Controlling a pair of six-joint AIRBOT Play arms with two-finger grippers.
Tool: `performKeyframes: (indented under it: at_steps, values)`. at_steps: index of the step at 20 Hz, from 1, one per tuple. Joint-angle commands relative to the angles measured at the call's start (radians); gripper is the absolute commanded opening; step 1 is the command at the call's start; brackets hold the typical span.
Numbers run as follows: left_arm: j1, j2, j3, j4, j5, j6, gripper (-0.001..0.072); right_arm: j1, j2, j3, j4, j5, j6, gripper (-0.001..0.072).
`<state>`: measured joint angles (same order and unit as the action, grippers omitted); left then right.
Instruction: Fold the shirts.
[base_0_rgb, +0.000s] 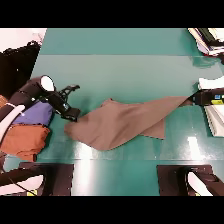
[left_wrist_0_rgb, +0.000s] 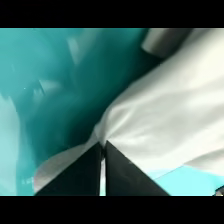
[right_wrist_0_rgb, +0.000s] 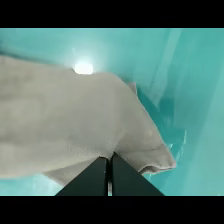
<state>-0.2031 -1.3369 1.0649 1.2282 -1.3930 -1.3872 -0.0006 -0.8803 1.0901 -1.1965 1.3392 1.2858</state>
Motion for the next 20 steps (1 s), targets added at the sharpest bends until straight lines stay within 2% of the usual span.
performKeyframes:
  at_steps: [1,7,10,12,16,20]
  values:
    - [0.000,0.122,0.130,0.018,-0.014,-0.007,0.0028,0.001,0.001,0.107,-0.001,-0.024,-0.001,0.0013]
    - [0.000,0.392,0.613,0.040,0.017,-0.019,0.0029,0.001,0.001,0.469,-0.002,-0.056,-0.001,0.0013]
    - [0.000,0.455,0.829,0.041,0.050,-0.029,0.0029,0.001,0.001,0.616,-0.002,-0.053,-0.001,0.0013]
    - [0.000,0.457,0.957,0.041,0.026,-0.056,0.0029,0.001,0.002,0.701,-0.003,-0.049,-0.001,0.0013]
    - [0.000,0.456,1.078,0.043,0.051,-0.090,0.0028,0.000,-0.005,0.866,-0.021,0.009,-0.001,0.0013]
    - [0.000,0.456,1.080,0.057,0.079,-0.098,0.0028,0.001,-0.071,1.061,-0.109,0.160,0.011,0.0012]
